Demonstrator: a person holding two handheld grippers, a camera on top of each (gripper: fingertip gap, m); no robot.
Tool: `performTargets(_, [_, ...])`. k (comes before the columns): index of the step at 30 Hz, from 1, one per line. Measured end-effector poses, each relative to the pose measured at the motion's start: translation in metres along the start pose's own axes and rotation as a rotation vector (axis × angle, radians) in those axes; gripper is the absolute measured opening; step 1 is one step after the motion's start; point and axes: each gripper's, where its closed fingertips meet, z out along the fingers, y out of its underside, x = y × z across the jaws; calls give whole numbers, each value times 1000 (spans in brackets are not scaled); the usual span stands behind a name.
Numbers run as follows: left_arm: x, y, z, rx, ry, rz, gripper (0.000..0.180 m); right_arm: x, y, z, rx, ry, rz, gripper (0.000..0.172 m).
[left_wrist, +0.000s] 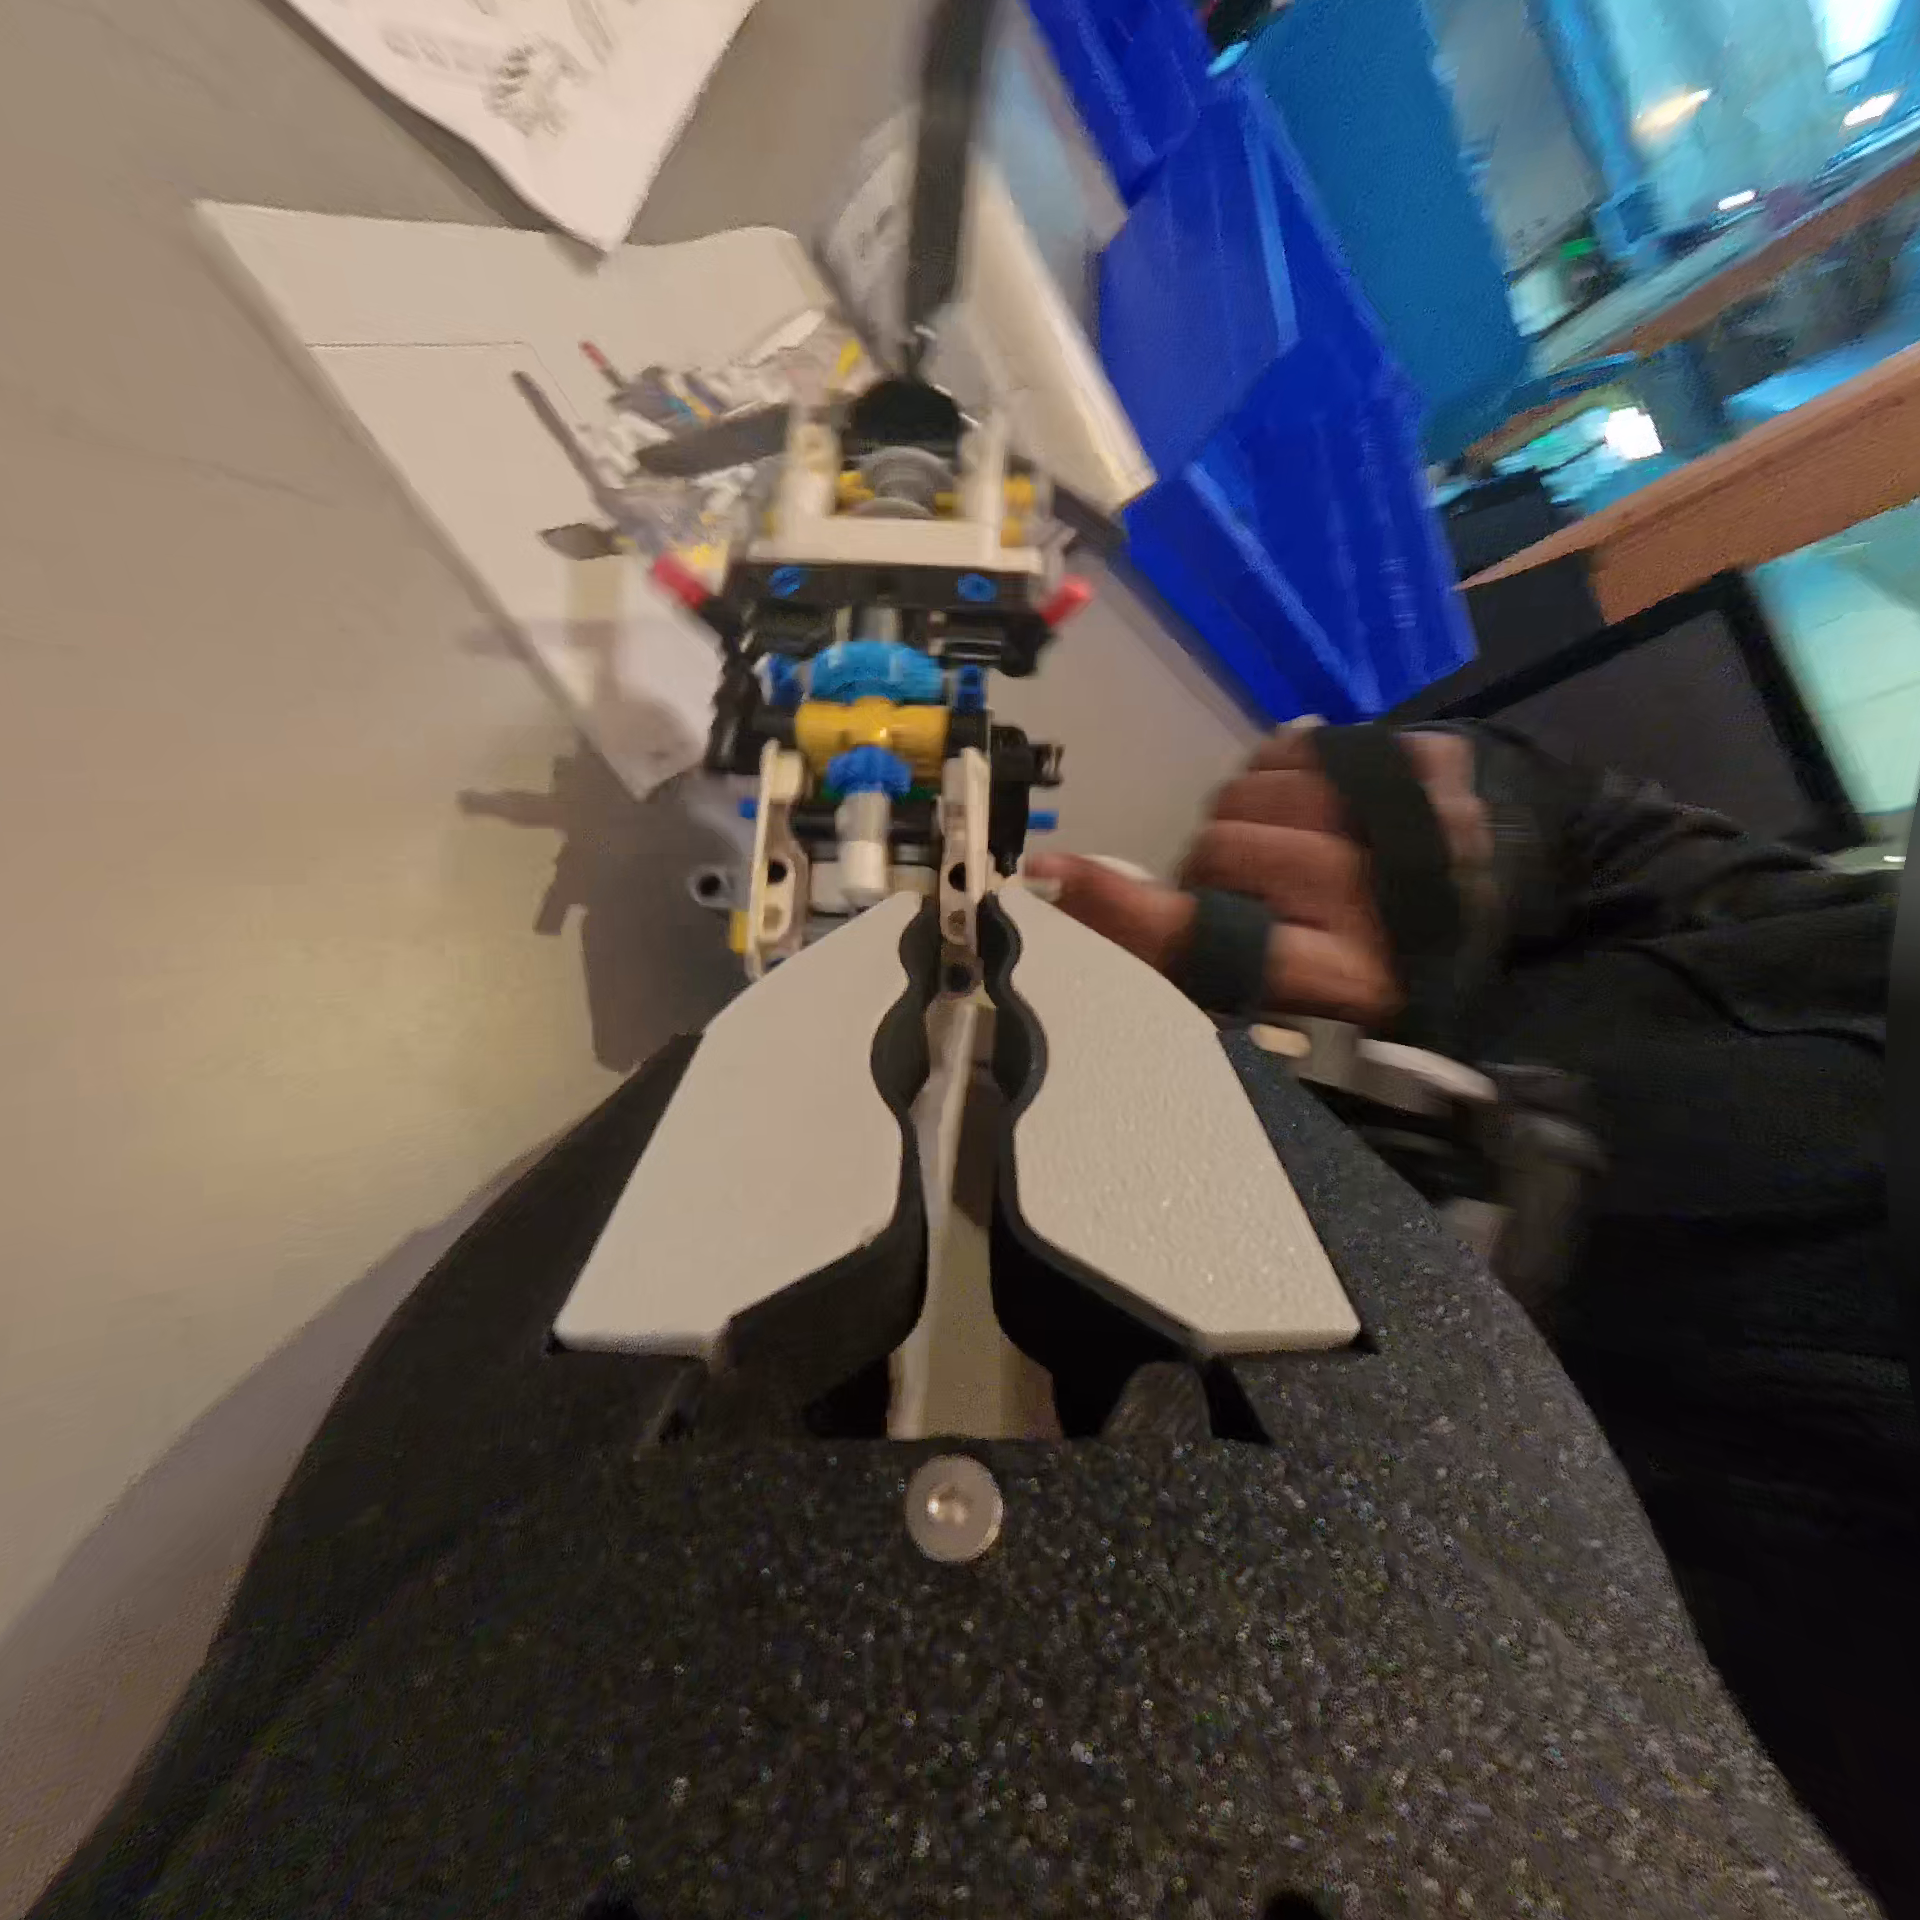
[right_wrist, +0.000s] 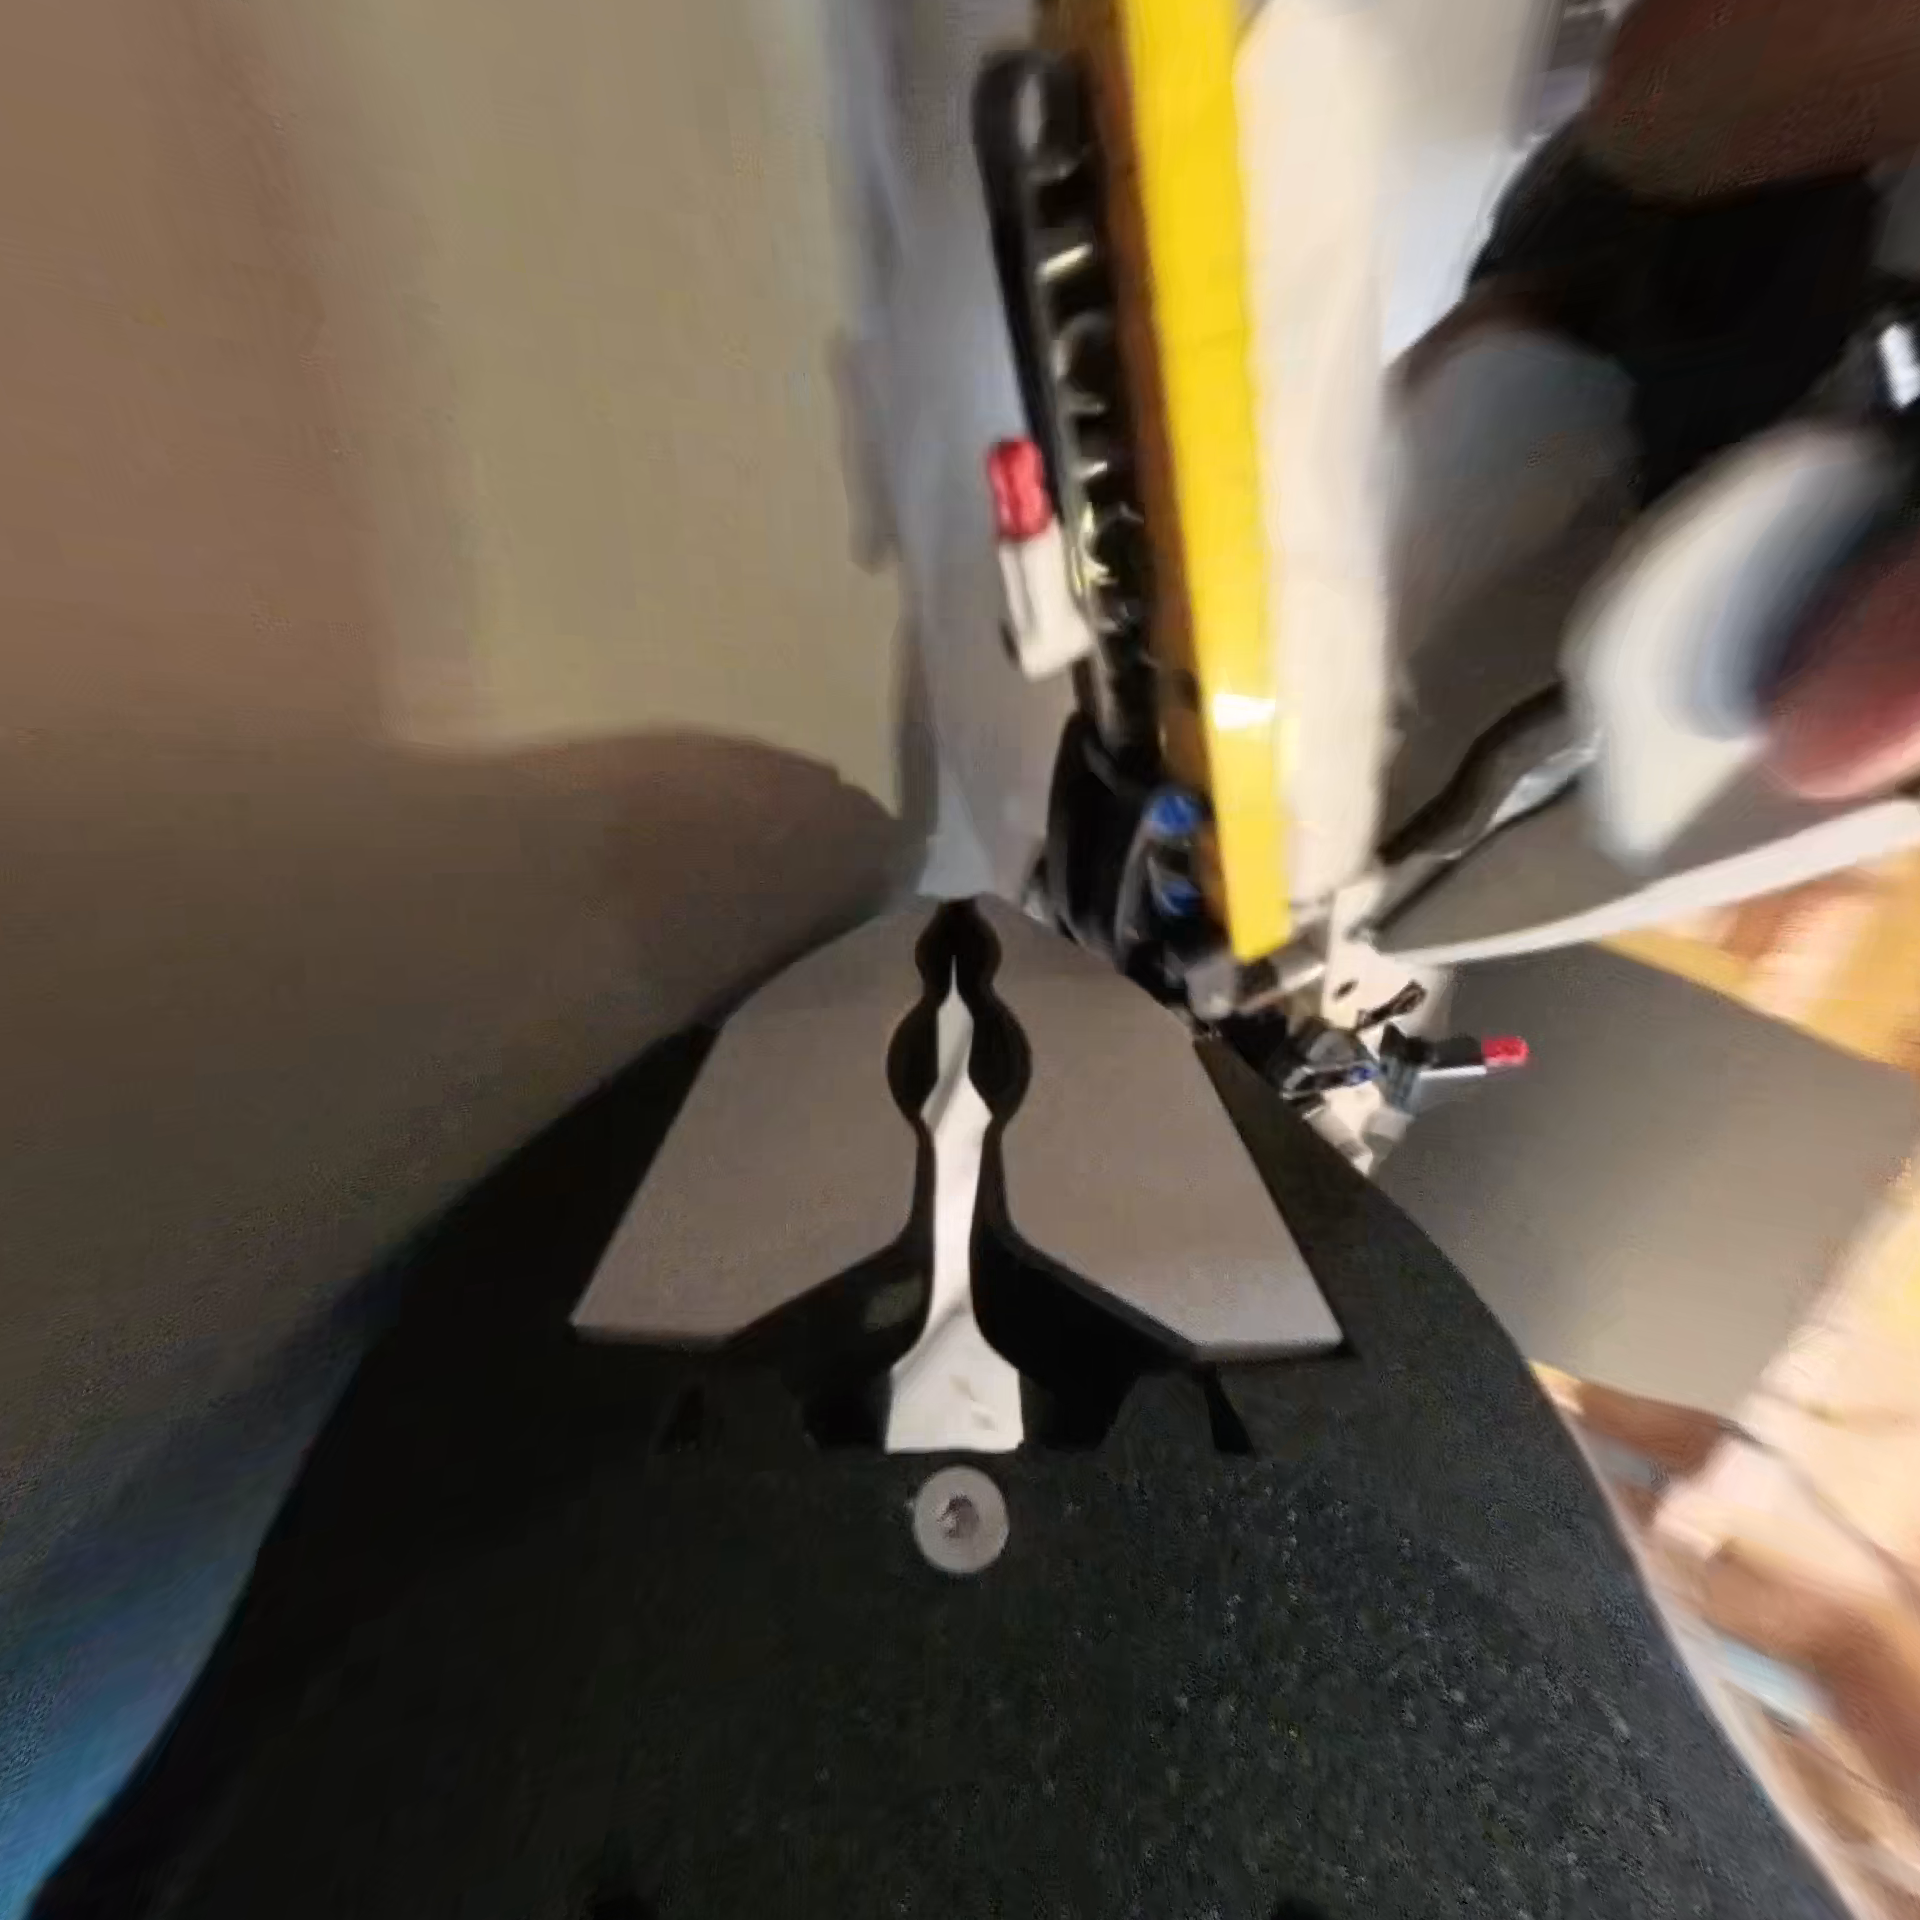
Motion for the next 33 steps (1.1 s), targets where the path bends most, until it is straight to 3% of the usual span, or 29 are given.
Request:
performTargets(2, [4, -1, -4, -3, 15, -28, 9, 4, 6, 4, -13, 103, -70, 0])
performTargets(7, [-4, -7, -6, 70, 57, -164, 9, 31, -28, -30, 181, 177, 46, 0])
performTargets(11, [-3, -6, 0, 93, 90, -235, 9, 50, -33, -44, 232, 252, 95, 1])
performTargets(15, [3, 0, 6, 82, 115, -259, 10, 53, -28, -36, 228, 261, 102, 19])
performTargets(21, [4, 6, 11, 54, 89, -274, 10, 46, -24, -33, 219, 240, 3, 13])
performTargets(22, [4, 5, 10, 57, 84, -274, 10, 42, -25, -35, 229, 213, -14, 21])
performTargets(23, [5, 4, 10, 60, 85, -275, 11, 36, -25, -35, 228, 165, -29, 43])
performTargets(24, [6, 3, 9, 62, 81, -274, 11, 32, -23, -34, 209, 132, -37, 53])
performTargets(27, [12, 4, 10, 49, 99, -277, 10, 29, -17, -28, 155, 128, -70, 68])
performTargets(33, [25, 3, 10, 68, 146, -305, 9, 24, -19, -32, 140, 85, -69, 71])
